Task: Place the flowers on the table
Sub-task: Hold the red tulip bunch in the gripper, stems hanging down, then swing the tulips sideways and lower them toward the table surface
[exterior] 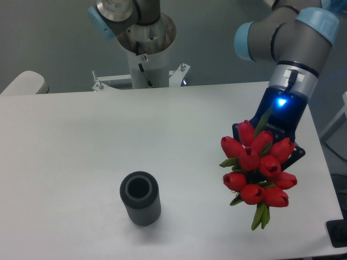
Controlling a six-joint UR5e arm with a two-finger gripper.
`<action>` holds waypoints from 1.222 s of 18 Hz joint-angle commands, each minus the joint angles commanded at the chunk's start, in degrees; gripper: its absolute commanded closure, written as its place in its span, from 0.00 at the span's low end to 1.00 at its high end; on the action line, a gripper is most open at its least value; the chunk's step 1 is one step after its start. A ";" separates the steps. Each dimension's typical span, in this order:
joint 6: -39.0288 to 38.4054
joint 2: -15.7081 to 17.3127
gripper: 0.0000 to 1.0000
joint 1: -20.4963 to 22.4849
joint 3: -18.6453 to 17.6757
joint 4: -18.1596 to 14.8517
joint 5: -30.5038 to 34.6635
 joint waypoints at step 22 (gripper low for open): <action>0.61 3.16 0.71 -4.39 2.73 -11.33 23.80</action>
